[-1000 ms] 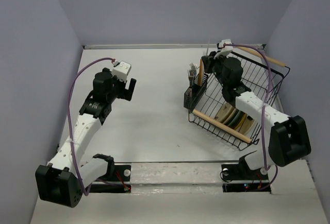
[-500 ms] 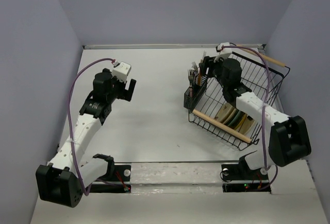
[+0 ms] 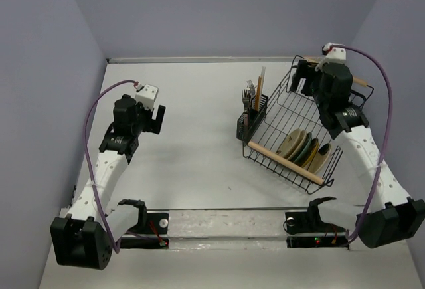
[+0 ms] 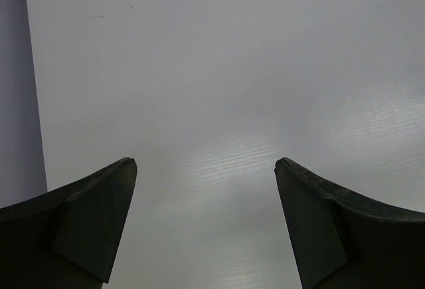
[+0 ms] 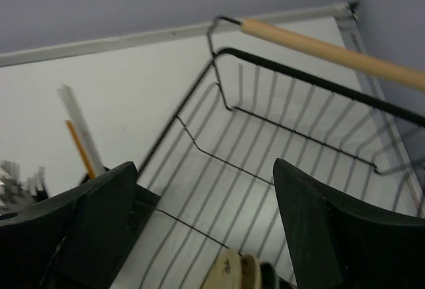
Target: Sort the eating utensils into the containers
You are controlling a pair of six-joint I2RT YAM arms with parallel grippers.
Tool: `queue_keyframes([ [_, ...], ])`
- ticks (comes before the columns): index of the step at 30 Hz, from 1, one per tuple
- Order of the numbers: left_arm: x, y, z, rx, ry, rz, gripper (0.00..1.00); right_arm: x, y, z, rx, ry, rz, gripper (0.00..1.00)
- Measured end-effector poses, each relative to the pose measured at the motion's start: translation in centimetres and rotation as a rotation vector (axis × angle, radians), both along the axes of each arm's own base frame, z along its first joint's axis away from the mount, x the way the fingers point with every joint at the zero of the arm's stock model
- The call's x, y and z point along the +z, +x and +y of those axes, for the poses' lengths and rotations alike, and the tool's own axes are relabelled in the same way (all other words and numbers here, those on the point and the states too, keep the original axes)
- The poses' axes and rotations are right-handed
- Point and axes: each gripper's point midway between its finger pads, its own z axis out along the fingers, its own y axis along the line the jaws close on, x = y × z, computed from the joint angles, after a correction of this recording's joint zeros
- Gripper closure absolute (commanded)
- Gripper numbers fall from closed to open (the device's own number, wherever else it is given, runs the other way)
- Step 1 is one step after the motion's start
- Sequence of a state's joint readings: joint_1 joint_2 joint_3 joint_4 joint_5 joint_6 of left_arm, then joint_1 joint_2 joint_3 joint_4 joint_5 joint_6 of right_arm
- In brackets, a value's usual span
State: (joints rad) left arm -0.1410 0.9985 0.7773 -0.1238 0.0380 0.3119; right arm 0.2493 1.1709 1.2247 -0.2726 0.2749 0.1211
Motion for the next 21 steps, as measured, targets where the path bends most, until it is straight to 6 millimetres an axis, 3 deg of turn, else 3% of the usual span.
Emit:
queue_keyframes([
  [4, -0.9, -0.4, 1.8, 0.049, 0.017, 0.012, 0.01, -4.8, -3.7, -7.5, -0.224, 0.042, 0.153, 0.07],
  [7, -2.0, -0.6, 3.4, 0.09, 0.033, 0.027, 0.01, -7.6, -7.7, -11.0, -0.367, 0.07, 0.208, 0.07],
  [11, -4.0, -1.3, 5.3, 0.14, 0.049, 0.065, 0.01, -9.0, -11.4, -11.9, -0.433, 0.073, 0.202, 0.0],
  [16, -6.4, -2.6, 6.4, 0.169, 0.061, 0.113, 0.01, -9.4, -13.2, -12.3, -0.497, 0.132, 0.161, 0.0],
  [21, -5.9, -2.4, 6.4, 0.168, 0.055, 0.084, 0.01, -10.1, -14.4, -12.8, -0.577, 0.214, 0.116, 0.0],
])
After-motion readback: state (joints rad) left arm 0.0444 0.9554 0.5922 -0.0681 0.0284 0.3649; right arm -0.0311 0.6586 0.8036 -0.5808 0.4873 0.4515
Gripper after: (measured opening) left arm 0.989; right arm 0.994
